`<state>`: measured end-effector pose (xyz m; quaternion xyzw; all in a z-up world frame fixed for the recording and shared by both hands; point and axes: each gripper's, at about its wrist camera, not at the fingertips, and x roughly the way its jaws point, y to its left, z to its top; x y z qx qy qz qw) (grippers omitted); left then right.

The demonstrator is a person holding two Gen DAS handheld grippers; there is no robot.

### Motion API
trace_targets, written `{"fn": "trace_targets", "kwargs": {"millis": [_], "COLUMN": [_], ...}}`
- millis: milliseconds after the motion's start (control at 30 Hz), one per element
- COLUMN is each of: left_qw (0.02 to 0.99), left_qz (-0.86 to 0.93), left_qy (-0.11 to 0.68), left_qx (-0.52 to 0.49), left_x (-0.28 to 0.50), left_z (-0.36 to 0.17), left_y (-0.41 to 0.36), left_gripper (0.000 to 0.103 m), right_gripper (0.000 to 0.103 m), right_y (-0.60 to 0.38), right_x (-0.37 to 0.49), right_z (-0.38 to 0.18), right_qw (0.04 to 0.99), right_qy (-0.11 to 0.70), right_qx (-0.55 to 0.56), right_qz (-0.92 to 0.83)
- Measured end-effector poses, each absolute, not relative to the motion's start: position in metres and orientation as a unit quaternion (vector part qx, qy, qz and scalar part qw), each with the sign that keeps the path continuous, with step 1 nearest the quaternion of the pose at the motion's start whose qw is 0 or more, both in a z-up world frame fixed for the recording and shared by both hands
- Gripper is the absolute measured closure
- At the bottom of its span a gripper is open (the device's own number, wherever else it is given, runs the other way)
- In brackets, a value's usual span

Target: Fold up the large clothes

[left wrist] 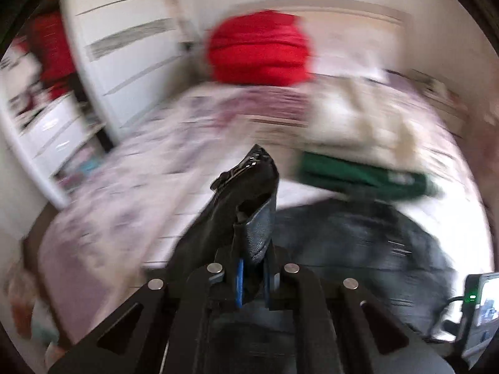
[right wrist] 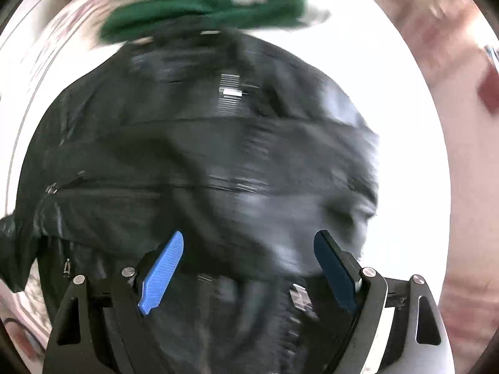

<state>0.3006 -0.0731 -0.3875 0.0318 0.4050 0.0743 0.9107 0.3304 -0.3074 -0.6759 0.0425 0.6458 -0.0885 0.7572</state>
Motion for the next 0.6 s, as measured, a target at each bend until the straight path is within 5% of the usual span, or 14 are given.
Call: {"fn": "trace_targets", "kwargs": {"millis": [200, 400, 500, 533, 567, 600], "left_qw": [0.878, 0.838, 0.821, 0.816, 0.814, 0.813], "left_qz": [-0.085, -0.152, -0.163, -0.172, -0.179, -0.181], "left_qy": [0.467, 0.513, 0.539, 0.545, 0.549, 0.551], "left_qx": [0.057, 0.106, 0.094, 0.080, 0.067, 0.056], "left_x": [0.306, 0.300, 0.297, 0.296, 0.296, 0.295], "left_z": [-0.436, -0.484, -0.496, -0.495, -0.493, -0.492], "left_y": [-0.220, -0.289, -0.292, -0.290, -0.285, -0.280], "left_gripper": [0.097, 0.096, 0.087, 0.071, 0.041, 0.024], "right_gripper": [0.016, 0.016, 0.016, 0.016, 0.016, 0.016], "right_y": [-0.412, -0.470, -0.490, -0.495, -0.503, -0.508], "right_x": [0.287, 0.244, 0.228, 0.225, 0.220, 0.216], "right_z": [-0.674, -0.705, -0.715, -0.716, -0.716, -0.715], "right_qw": [0.736, 0.701, 0.688, 0.686, 0.683, 0.680], "right_qy": [0.649, 0.672, 0.678, 0.677, 0.676, 0.675], "right_qx": [0.120, 0.148, 0.185, 0.198, 0.215, 0.227], "right_qz": [-0.153, -0.186, -0.179, -0.177, -0.175, -0.175]}}
